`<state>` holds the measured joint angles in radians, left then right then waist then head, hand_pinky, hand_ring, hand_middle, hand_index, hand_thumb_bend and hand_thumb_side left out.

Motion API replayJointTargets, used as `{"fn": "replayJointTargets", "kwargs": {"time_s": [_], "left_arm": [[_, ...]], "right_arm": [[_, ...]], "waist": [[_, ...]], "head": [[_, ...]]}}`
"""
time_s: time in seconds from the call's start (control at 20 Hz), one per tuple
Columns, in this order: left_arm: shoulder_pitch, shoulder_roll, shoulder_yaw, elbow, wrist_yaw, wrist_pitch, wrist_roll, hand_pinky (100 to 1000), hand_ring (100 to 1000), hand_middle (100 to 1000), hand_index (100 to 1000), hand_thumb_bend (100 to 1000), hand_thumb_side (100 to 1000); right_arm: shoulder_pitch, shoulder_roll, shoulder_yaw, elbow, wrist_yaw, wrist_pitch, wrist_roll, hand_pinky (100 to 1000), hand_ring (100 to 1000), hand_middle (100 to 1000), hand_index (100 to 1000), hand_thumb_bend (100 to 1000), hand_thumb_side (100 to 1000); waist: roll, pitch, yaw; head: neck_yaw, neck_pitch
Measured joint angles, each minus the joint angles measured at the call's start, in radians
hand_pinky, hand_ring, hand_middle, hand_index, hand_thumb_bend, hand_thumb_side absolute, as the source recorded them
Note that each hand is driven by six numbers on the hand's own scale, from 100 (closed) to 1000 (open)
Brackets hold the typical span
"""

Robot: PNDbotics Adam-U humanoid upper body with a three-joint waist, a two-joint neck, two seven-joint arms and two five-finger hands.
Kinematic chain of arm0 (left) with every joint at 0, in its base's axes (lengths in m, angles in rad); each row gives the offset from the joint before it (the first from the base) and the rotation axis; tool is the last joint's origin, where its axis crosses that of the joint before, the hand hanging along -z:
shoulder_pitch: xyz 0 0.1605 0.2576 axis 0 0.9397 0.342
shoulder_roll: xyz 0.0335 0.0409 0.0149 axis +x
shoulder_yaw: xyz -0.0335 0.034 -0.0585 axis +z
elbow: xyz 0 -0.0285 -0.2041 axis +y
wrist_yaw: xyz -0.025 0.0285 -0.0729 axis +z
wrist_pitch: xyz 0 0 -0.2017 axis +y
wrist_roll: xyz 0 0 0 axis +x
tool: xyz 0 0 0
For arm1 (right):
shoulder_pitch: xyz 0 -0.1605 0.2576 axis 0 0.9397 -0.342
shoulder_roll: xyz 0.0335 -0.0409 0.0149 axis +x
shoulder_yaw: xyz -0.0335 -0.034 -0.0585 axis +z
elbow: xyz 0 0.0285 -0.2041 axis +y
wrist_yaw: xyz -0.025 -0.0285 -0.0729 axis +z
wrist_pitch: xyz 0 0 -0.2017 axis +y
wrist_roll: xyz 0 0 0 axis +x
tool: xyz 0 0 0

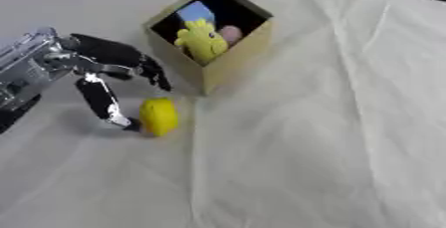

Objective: Pick up objects on the table and place them in the box.

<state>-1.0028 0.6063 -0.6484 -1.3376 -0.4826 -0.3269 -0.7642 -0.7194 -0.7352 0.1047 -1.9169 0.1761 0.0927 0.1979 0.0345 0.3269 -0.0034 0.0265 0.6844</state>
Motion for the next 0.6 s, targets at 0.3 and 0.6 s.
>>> {"fn": "replayJointTargets", "kwargs": {"time_s": [0.3,0.6], "left_arm": [[-0.001,-0.019,-0.004,0.037,-0.031,-0.005,-0.002,810,759,745,874,441,446],[-0.002,-0.042,-0.004,0.077,-0.039,-0.028,0.015,756,619,565,641,100,421]], "right_arm": [[0.007,0.0,0.0,0.0,0.0,0.0,0.0,883,767,642,830,100,547],[0.008,0.0,-0.001,0.0,-0.001,0.0,0.0,883,768,643,831,100,547]], "waist": [[0.0,0.0,-0.004],[-0.001,0.0,-0.004]], "head": [[0.003,-0.003],[0.003,-0.008]]}}
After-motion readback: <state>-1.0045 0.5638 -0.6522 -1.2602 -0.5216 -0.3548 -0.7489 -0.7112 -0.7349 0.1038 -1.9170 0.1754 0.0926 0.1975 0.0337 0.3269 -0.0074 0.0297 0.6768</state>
